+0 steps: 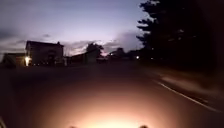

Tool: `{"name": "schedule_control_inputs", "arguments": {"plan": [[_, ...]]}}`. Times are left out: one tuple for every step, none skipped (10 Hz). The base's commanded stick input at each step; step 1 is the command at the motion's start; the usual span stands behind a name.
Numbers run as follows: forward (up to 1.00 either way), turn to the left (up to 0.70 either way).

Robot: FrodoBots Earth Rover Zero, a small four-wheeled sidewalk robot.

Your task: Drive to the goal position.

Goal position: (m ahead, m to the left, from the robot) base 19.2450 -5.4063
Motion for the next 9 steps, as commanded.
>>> {"name": "schedule_control_inputs", "arguments": {"plan": [[0.70, 0.00], [0.70, 0.00], [0.70, 0.00], [0.70, 0.00], [0.70, 0.00], [0.70, 0.00], [0.70, 0.00], [0.70, 0.00], [0.70, 0.00]]}}
